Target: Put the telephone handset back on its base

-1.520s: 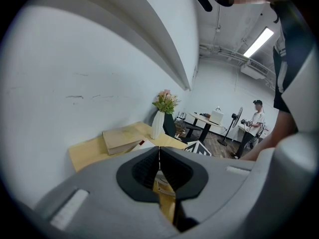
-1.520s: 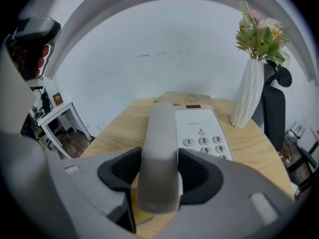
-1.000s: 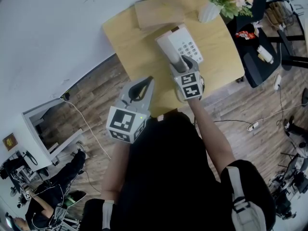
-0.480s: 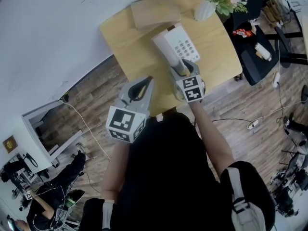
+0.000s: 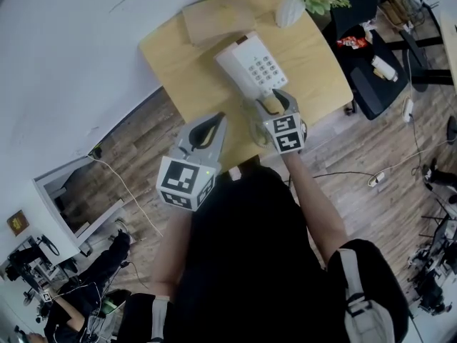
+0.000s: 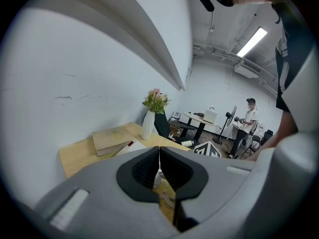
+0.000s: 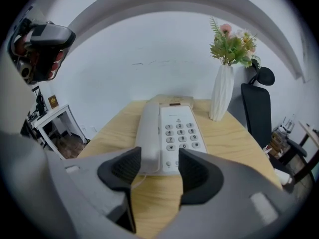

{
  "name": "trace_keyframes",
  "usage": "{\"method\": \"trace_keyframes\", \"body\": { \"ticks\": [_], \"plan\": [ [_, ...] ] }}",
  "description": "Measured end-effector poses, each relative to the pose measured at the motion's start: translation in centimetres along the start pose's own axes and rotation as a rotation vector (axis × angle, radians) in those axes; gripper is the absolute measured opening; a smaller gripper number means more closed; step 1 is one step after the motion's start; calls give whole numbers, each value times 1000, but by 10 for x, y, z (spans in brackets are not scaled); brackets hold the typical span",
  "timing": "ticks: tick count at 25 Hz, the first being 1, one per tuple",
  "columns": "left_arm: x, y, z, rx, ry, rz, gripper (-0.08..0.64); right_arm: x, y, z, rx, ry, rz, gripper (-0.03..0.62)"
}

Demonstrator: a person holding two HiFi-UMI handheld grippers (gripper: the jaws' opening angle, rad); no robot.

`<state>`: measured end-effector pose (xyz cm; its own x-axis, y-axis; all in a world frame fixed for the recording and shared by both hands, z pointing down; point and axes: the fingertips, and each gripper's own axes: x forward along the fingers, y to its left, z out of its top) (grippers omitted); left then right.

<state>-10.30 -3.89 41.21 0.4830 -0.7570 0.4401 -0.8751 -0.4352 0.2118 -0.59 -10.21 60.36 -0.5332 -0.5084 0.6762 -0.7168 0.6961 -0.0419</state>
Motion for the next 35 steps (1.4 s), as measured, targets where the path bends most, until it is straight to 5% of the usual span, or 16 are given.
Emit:
{"method": "trace_keyframes", "body": {
  "ticks": [19,35],
  "plan": [
    [22,-52,13,77,-20,-105,12,-101,-59,28,30,-186,-159,124],
    [26,-56,23,73,-42,-105,11,-179,-43,104,-6,-411,-120,21]
  ]
}}
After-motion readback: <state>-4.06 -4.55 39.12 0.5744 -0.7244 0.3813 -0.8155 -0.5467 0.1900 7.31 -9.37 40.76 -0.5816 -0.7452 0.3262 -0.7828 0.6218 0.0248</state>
